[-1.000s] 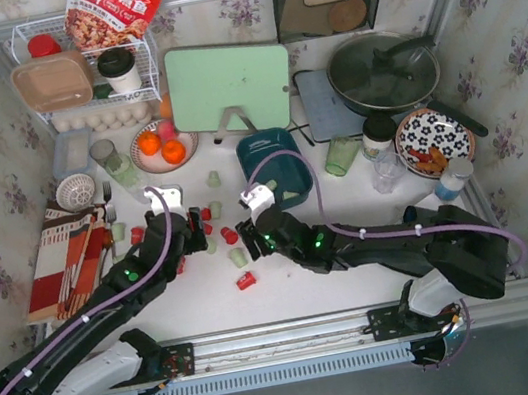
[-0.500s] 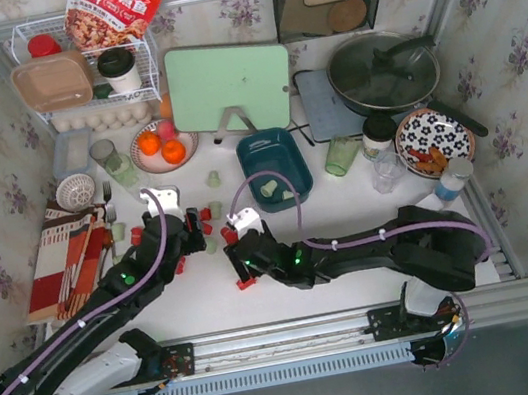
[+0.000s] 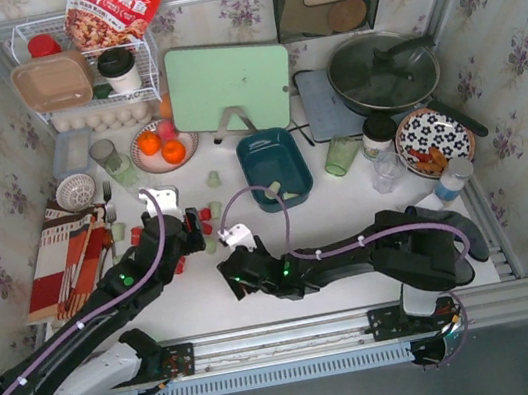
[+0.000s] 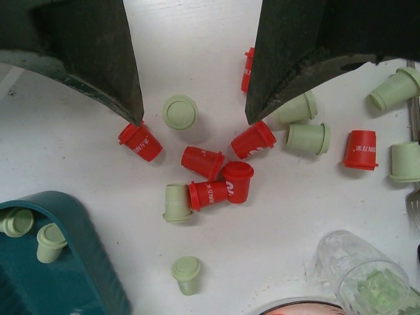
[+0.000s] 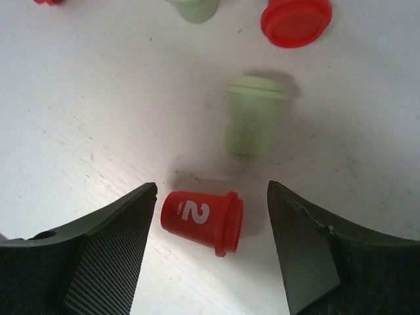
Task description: Mix the coffee capsules in the storage basket
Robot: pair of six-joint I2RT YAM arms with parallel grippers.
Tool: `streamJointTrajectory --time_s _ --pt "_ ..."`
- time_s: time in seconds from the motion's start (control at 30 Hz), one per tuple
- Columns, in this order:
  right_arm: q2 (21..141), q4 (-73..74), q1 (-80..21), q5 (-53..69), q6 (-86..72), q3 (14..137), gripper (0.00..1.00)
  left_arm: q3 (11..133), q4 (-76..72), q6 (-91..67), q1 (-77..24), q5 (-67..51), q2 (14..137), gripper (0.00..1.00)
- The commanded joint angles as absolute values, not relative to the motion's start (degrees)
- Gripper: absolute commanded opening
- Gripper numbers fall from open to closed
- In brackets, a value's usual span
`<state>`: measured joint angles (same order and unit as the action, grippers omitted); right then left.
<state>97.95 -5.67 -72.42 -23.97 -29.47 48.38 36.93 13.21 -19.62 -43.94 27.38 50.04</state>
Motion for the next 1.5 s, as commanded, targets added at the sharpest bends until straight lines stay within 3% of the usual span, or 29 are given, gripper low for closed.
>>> streamJointTrajectory --time_s 0.0,0.2,0.23,0.33,0.4,0.73,0.97,1.2,1.47 --pt "99.5 -3.9 -73.4 -24.3 -31.0 49.3 0.76 36.9 13.4 -19.9 -43.9 28.1 50.0 0.67" --pt "100.8 -1.2 -74.0 -26.6 -31.9 49.7 0.69 37.0 13.3 -19.9 -43.9 28.1 50.3 0.67" --pt "100.7 -0.9 -74.0 -26.9 -31.9 49.8 0.64 36.9 13.3 -19.8 -43.9 28.1 50.3 0.67" --pt "100.3 -0.7 -73.9 -27.2 -31.3 50.0 0.36 36.9 13.3 -19.9 -43.9 28.1 50.4 0.67" --pt "99.5 -0.7 -74.0 -27.4 -30.9 50.1 0.30 36.9 13.2 -19.9 -43.9 28.1 50.5 0.67" --pt "92.4 3.1 -71.7 -37.0 -23.5 51.6 0.27 36.9 13.2 -19.9 -43.9 27.7 50.5 0.67" --pt "84.5 -0.6 -60.6 -39.4 -15.0 50.8 0.28 37.0 13.3 -20.0 -43.9 27.6 50.3 0.67" --pt "79.8 -9.3 -47.2 -29.4 -11.5 48.5 0.30 37.1 13.2 -20.0 -43.9 27.5 51.0 0.67" --pt "87.8 -13.5 -40.6 -23.0 -10.9 50.2 0.36 37.2 13.0 -20.0 -43.9 27.5 52.1 0.67"
